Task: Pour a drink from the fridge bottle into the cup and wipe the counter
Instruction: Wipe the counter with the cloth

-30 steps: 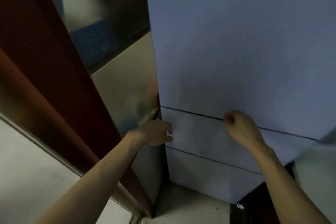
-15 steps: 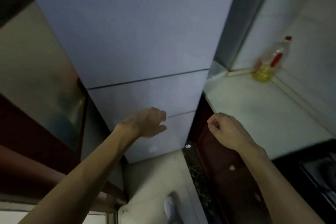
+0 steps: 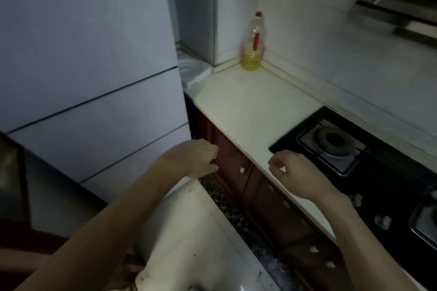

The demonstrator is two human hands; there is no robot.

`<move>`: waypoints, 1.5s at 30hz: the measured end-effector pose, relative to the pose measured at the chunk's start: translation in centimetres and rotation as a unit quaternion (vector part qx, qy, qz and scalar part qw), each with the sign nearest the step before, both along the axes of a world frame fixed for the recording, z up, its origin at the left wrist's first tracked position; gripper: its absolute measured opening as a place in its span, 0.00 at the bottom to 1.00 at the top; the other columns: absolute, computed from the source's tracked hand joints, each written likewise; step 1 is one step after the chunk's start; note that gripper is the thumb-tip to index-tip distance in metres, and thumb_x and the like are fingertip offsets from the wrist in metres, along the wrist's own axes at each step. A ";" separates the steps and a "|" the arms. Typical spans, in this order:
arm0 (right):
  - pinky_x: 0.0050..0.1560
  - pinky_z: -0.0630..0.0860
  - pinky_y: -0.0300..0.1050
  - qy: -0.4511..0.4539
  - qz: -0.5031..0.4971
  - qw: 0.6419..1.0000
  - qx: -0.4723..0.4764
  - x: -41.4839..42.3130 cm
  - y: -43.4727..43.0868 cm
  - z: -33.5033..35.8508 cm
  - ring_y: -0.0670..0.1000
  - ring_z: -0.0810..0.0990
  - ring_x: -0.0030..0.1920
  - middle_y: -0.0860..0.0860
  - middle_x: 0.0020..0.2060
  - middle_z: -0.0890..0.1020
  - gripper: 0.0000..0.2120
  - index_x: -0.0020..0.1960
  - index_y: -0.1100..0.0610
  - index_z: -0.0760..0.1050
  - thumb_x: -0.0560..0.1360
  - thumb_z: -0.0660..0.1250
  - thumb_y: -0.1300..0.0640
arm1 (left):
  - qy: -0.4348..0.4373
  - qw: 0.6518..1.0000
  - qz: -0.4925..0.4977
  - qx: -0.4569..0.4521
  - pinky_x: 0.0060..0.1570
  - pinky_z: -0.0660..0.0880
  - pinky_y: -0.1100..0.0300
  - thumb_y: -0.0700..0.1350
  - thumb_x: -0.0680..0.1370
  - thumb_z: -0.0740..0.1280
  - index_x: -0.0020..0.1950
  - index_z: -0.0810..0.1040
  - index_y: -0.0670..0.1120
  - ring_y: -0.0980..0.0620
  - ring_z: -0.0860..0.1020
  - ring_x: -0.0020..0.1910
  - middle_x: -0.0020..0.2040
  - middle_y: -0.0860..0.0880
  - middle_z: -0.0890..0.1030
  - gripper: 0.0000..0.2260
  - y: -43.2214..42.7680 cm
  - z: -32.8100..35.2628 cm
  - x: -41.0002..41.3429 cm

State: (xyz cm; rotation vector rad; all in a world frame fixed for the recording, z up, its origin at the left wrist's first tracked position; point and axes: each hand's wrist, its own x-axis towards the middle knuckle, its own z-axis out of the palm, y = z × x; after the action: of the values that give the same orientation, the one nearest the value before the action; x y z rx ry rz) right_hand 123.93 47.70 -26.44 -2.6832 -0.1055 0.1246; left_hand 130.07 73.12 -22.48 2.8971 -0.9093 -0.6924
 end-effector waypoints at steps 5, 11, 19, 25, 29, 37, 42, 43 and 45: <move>0.49 0.77 0.47 0.018 -0.050 0.999 -0.006 -6.6 -8.8 0.6 0.49 0.79 0.49 0.48 0.49 0.80 0.10 0.54 0.55 0.79 0.79 0.62 0.52 | -0.015 0.997 -0.074 0.001 0.50 0.70 0.57 0.53 0.81 0.60 0.62 0.73 0.42 0.46 0.74 0.57 0.57 0.45 0.76 0.16 -10.6 0.0 -3.1; 0.45 0.76 0.47 0.033 -0.138 0.989 -0.038 -15.6 -20.3 0.5 0.50 0.79 0.47 0.48 0.47 0.79 0.10 0.53 0.54 0.78 0.79 0.61 0.51 | -0.009 0.985 -0.170 -0.003 0.59 0.73 0.51 0.53 0.81 0.61 0.67 0.72 0.43 0.46 0.74 0.61 0.62 0.44 0.76 0.19 -24.7 -0.6 -9.5; 0.45 0.78 0.51 0.053 -0.294 0.954 -0.031 -27.8 -29.2 0.8 0.52 0.80 0.43 0.50 0.44 0.82 0.09 0.47 0.54 0.79 0.78 0.61 0.53 | -0.032 0.946 -0.322 -0.003 0.51 0.76 0.50 0.53 0.81 0.61 0.63 0.74 0.45 0.47 0.78 0.53 0.56 0.47 0.78 0.15 -38.1 0.1 -16.2; 0.47 0.76 0.51 0.068 -0.411 0.909 -0.014 -35.7 -30.6 0.4 0.53 0.80 0.46 0.49 0.44 0.83 0.09 0.46 0.53 0.79 0.76 0.60 0.54 | -0.038 0.901 -0.432 0.007 0.51 0.77 0.49 0.53 0.81 0.62 0.58 0.76 0.44 0.47 0.78 0.49 0.53 0.47 0.79 0.14 -44.6 0.0 -20.3; 0.48 0.77 0.51 0.075 -0.494 0.866 -0.005 -40.6 -29.8 0.2 0.53 0.80 0.46 0.49 0.45 0.83 0.09 0.47 0.53 0.79 0.76 0.60 0.53 | -0.034 0.865 -0.501 -0.004 0.50 0.78 0.46 0.53 0.80 0.62 0.56 0.77 0.44 0.46 0.79 0.48 0.51 0.46 0.81 0.14 -47.8 -0.7 -22.8; 0.47 0.77 0.53 0.117 -0.601 0.790 -0.027 -50.9 -26.5 0.1 0.54 0.80 0.46 0.52 0.45 0.82 0.11 0.48 0.55 0.78 0.77 0.60 0.51 | -0.025 0.774 -0.632 -0.009 0.51 0.74 0.51 0.54 0.81 0.60 0.62 0.74 0.45 0.46 0.76 0.55 0.57 0.46 0.78 0.16 -52.4 -2.4 -31.5; 0.47 0.77 0.53 0.131 -0.648 0.750 -0.014 -56.2 -25.7 -0.1 0.52 0.80 0.46 0.51 0.44 0.81 0.10 0.47 0.55 0.77 0.79 0.60 0.51 | -0.024 0.732 -0.681 -0.001 0.56 0.74 0.50 0.53 0.81 0.60 0.65 0.72 0.44 0.45 0.75 0.60 0.62 0.45 0.76 0.17 -53.9 -2.7 -36.7; 0.47 0.77 0.52 0.126 -0.655 0.745 -0.009 -57.1 -25.6 -0.1 0.52 0.80 0.46 0.50 0.45 0.81 0.10 0.48 0.55 0.78 0.79 0.60 0.51 | -0.030 0.726 -0.687 0.002 0.57 0.74 0.50 0.53 0.81 0.60 0.65 0.72 0.44 0.45 0.75 0.60 0.62 0.45 0.76 0.17 -54.3 -2.6 -37.5; 0.48 0.78 0.51 0.118 -0.666 0.737 0.001 -58.8 -25.8 -0.4 0.51 0.80 0.47 0.49 0.46 0.82 0.10 0.50 0.54 0.79 0.79 0.60 0.51 | -0.041 0.718 -0.694 0.008 0.57 0.74 0.50 0.53 0.81 0.60 0.66 0.72 0.44 0.45 0.76 0.59 0.62 0.45 0.76 0.17 -55.0 -2.5 -39.3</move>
State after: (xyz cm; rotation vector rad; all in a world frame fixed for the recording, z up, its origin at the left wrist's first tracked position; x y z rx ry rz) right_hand 65.09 21.94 -26.88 -2.0571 1.8041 -0.0038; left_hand 90.78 18.08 -24.96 1.6700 -3.0059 -0.4689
